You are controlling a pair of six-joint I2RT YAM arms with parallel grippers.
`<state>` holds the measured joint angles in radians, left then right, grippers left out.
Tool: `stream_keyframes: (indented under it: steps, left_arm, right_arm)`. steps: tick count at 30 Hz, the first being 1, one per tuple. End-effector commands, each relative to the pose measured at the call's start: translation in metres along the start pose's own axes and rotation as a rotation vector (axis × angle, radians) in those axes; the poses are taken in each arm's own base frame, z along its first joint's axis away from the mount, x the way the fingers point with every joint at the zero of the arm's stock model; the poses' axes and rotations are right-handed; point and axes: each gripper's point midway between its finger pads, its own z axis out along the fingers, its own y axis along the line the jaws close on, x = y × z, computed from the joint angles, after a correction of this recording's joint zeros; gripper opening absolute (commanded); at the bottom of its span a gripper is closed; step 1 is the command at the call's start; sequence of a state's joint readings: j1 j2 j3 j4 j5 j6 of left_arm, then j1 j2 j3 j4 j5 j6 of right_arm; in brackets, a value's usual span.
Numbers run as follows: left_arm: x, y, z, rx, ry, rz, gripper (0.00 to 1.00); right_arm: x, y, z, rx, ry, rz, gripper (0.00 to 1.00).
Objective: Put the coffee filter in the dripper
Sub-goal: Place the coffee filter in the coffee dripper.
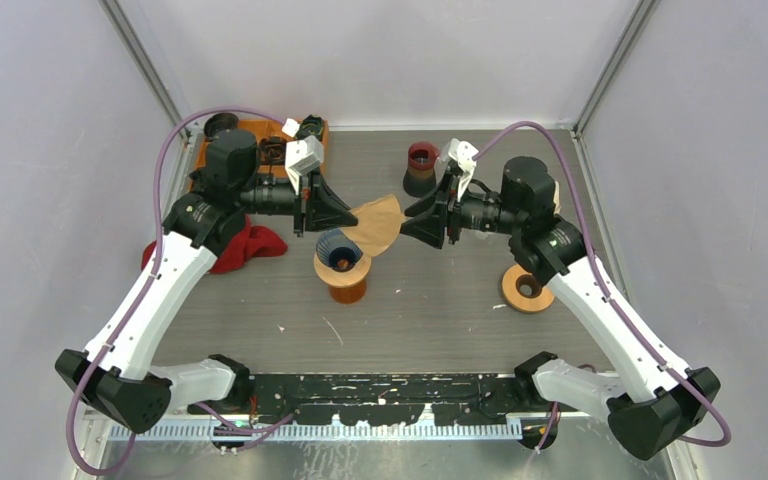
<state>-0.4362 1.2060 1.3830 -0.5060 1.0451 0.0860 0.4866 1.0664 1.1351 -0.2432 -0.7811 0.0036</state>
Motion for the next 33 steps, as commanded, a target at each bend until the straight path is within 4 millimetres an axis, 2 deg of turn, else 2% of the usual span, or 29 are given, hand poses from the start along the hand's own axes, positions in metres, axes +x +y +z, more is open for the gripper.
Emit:
stream_keyframes:
  steps: [1,7,15,33]
  left_arm:
    - [-0.009,-0.002,-0.001,0.018,-0.026,0.043,0.0]
    - [-0.008,-0.002,-0.001,0.025,-0.023,0.039,0.0]
    - [-0.007,-0.005,-0.002,0.03,-0.019,0.043,0.0]
    - [-0.005,-0.006,-0.001,0.044,-0.009,0.036,0.0]
  right_arm:
    - [-0.025,0.011,-0.007,-0.025,-0.076,-0.061,0.48]
    - [-0.028,0.015,-0.007,-0.041,-0.09,-0.062,0.49]
    - [-0.035,0.006,-0.014,0.05,-0.122,-0.07,0.49]
    - [-0.043,0.018,-0.018,0.007,-0.173,-0.094,0.49]
